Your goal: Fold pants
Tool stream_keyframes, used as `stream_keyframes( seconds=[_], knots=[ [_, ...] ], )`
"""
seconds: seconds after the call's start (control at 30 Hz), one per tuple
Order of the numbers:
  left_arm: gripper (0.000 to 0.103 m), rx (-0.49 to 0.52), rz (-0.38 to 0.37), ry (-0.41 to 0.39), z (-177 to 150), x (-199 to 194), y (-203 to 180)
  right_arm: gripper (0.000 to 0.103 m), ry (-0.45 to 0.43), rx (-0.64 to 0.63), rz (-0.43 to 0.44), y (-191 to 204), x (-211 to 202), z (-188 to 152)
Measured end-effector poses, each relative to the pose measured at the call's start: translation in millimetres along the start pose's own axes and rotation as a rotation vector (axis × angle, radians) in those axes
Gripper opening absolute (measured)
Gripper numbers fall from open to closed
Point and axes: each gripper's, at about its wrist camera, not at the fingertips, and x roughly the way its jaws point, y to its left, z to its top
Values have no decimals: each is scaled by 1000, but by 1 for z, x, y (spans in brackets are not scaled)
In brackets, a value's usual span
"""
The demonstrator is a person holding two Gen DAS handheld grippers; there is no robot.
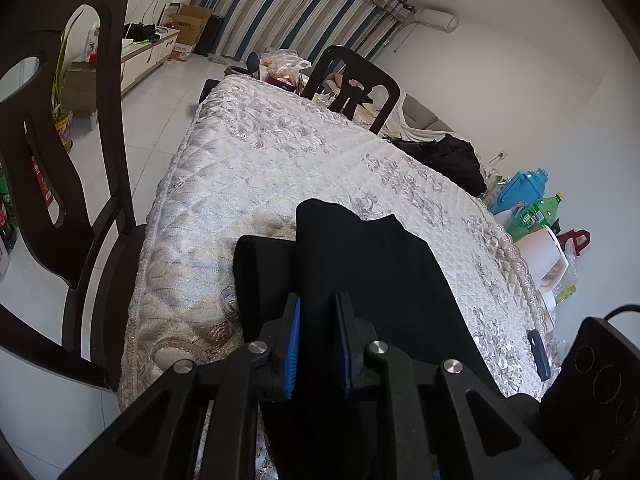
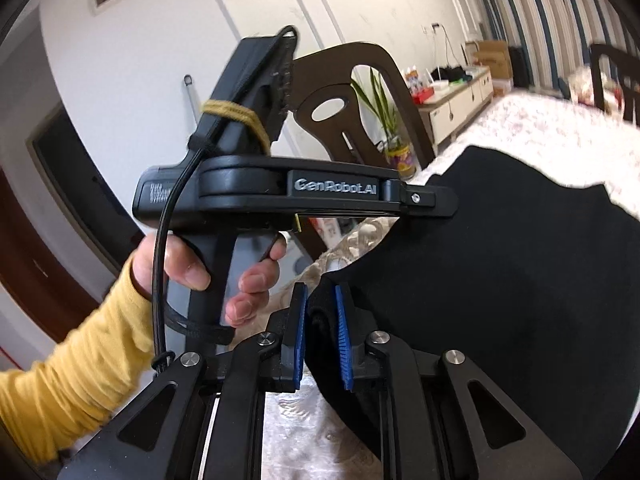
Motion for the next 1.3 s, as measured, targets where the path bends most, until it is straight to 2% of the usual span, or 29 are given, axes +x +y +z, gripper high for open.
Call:
stream_keyframes(
  seconds=[0.17, 0.2, 0.23, 0.37, 0.47, 0.53, 0.63, 0.7, 0.83, 0.9, 1.17, 1.27, 1.3],
  knots=[
    [43, 26, 47, -17, 1, -9, -6, 25, -30, -11, 26, 2, -11, 1],
    [45, 24, 56, -23, 1, -12, -7, 26, -37, -18, 25, 2, -16, 1],
    [46, 25, 61, -29, 2, -15, -7, 29, -44, -29, 19, 3, -22, 0],
    [47, 64, 106, -75, 3, -30, -16, 30, -98, -46, -30, -5, -54, -6],
    [49, 110, 97, -88, 3, -35, -30, 34, -137, -36, -129, -19, -83, -12],
    [49, 150, 100, -81, 1, -33, -42, 39, -133, -43, -193, -24, -91, -16],
    [49, 171, 102, -50, -6, -24, -52, 39, -81, -65, -281, -29, -92, -25],
    [49, 176, 113, -23, -15, -17, -55, 39, -49, -81, -282, -29, -92, -35],
    [49, 228, 200, 9, -32, -7, -58, 39, 20, -105, -311, -28, -76, -47],
    [49, 246, 219, 13, -38, -7, -59, 39, 43, -112, -320, -25, -67, -49],
    [50, 258, 245, 0, -57, -20, -58, 40, 58, -119, -323, -22, -83, -61],
    [59, 234, 276, 16, -62, -24, -54, 40, 48, -108, -310, -22, -93, -63],
    [59, 205, 263, 29, -63, -24, -49, 40, 41, -98, -303, -24, -96, -62]
  ],
)
